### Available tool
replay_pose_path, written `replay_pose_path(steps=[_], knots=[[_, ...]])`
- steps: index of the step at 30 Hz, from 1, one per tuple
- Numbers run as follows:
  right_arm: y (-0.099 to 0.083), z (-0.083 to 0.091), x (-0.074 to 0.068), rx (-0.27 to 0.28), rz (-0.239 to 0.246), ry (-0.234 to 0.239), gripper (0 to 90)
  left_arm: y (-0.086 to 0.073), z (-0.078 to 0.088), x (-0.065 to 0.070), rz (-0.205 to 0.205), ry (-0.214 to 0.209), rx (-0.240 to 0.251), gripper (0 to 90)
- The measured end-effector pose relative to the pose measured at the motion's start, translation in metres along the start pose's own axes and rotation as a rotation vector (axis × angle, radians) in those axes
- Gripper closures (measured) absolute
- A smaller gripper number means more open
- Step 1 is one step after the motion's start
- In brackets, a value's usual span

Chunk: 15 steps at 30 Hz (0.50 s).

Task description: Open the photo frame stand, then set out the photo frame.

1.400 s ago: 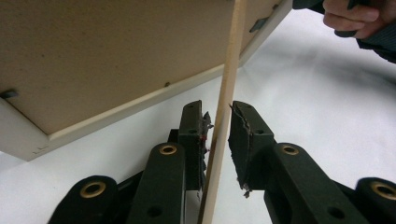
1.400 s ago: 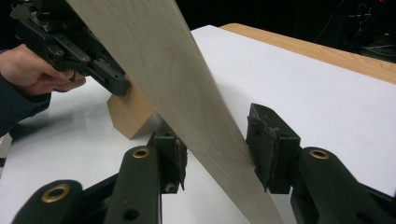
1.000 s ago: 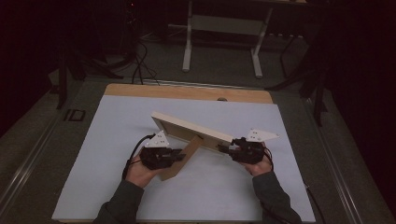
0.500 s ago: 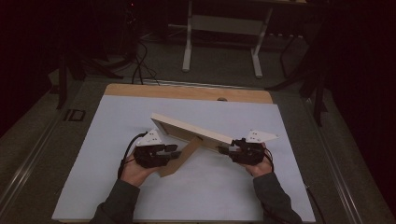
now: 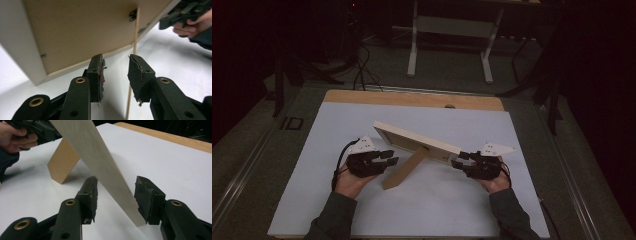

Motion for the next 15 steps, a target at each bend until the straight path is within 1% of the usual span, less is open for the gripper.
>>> replay_pose_path(steps=[1,2,4,9,12,13,14,15], knots=[[-0.001,0.001,0.001,-0.005,-0.001,-0.006,52.9,0.0,0.0,0.0,0.0,0.0,0.0,65.0],[-0.003,0.003,0.002,-0.009,-0.003,-0.011,52.9,-0.001,0.001,-0.004,0.013,0.027,0.001,65.4],[-0.005,0.005,0.002,-0.015,-0.004,-0.012,52.9,-0.001,0.002,-0.006,0.016,0.041,0.004,65.6],[-0.015,0.008,0.002,-0.05,0.003,-0.018,52.9,-0.001,0.006,-0.012,0.028,0.081,0.01,66.5],[-0.018,0.01,0.004,-0.057,0.001,-0.024,53.1,-0.001,0.007,-0.014,0.032,0.087,0.012,66.8],[-0.023,0.011,0.006,-0.067,-0.006,-0.033,54.7,-0.001,0.007,-0.017,0.039,0.1,0.016,67.2],[-0.024,0.012,0.007,-0.07,-0.006,-0.04,55.3,-0.001,0.007,-0.017,0.039,0.1,0.016,67.6],[-0.026,0.012,0.008,-0.072,-0.01,-0.046,55.9,-0.001,0.008,-0.018,0.044,0.109,0.014,68.0]])
Point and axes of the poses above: each handheld gripper's, and its own axes: z roughly backward along the jaws, y roughly out of its top, x roughly to its right, the point moved 8 cm from there along -z, roughly forward along the jaws, and after that the axes turned 4 degrees about y, right-handed, at the moved point
